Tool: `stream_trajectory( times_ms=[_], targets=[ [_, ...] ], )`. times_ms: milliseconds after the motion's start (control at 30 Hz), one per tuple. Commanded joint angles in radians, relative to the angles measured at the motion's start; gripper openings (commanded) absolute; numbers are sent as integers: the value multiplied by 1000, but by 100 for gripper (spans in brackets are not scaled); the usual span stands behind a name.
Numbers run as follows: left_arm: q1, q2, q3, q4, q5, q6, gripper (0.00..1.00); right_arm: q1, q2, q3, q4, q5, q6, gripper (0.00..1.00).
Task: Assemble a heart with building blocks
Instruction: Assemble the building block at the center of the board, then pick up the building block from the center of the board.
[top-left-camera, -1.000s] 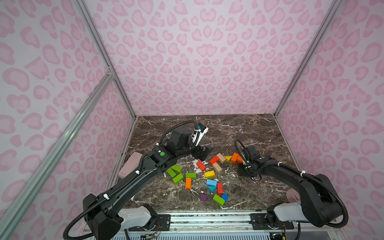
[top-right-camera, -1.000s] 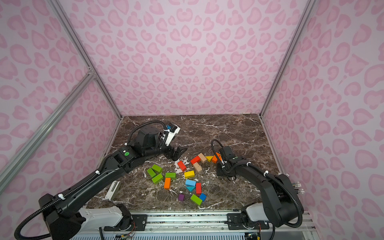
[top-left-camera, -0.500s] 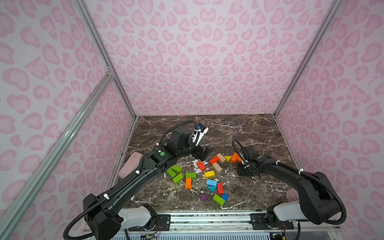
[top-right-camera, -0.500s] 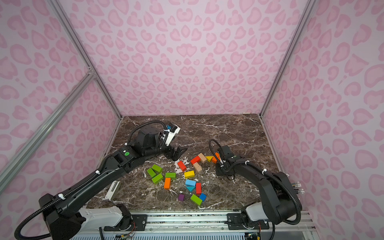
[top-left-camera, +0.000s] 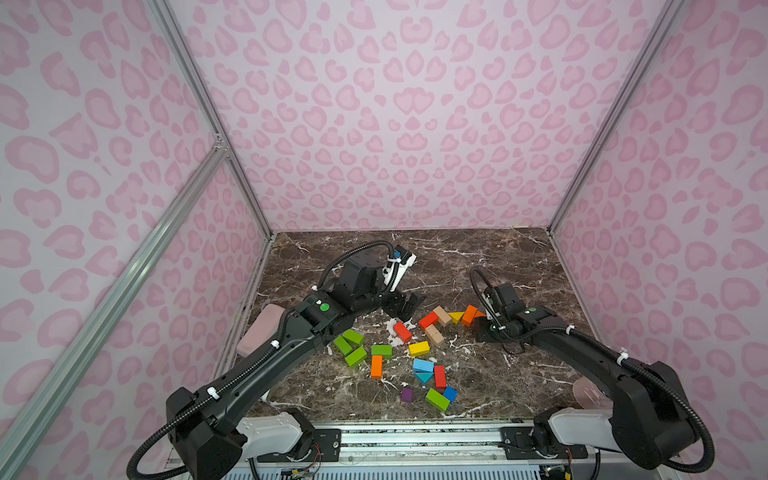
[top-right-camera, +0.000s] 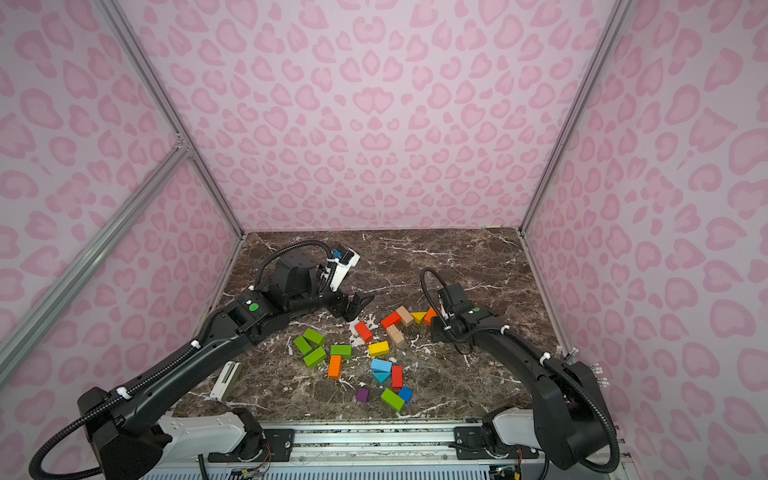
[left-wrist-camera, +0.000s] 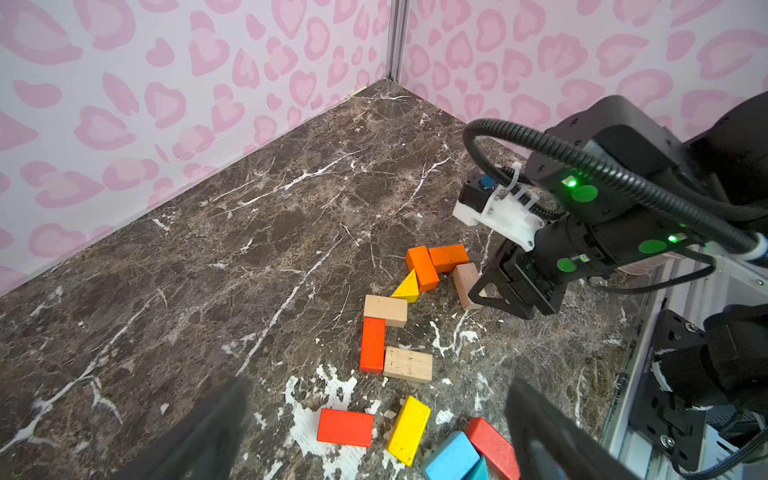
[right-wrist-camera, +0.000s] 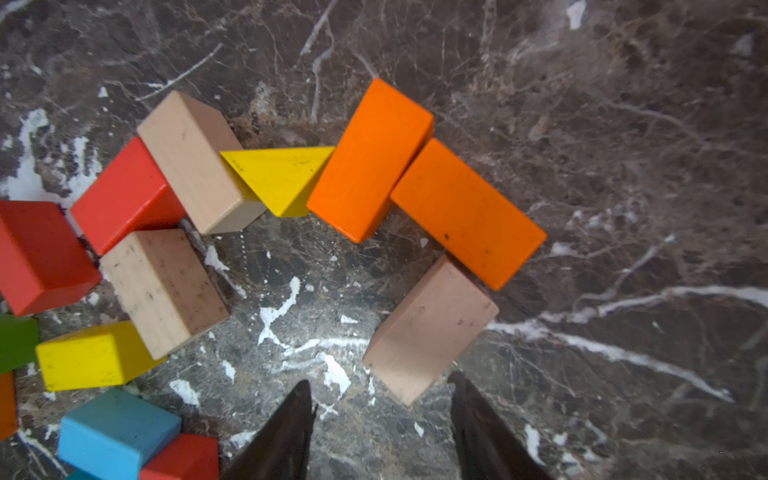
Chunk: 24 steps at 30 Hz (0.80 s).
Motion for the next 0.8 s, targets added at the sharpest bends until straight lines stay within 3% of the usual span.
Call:
stream_trajectory(
  times_ms=[0, 333, 433, 767],
  targets=[
    [6, -8, 1, 40, 10, -1, 99, 27, -41, -6, 5, -32, -21, 57],
    [17, -20, -4, 53, 3, -13, 99, 133, -96, -66, -4, 35, 50, 56],
    [18, -20, -3, 54, 4, -14, 99, 128, -78, -59, -19, 95, 96, 55],
    [19, -20, -4, 53, 3, -11, 99, 60, -24, -74, 44, 39, 68, 53]
  ],
)
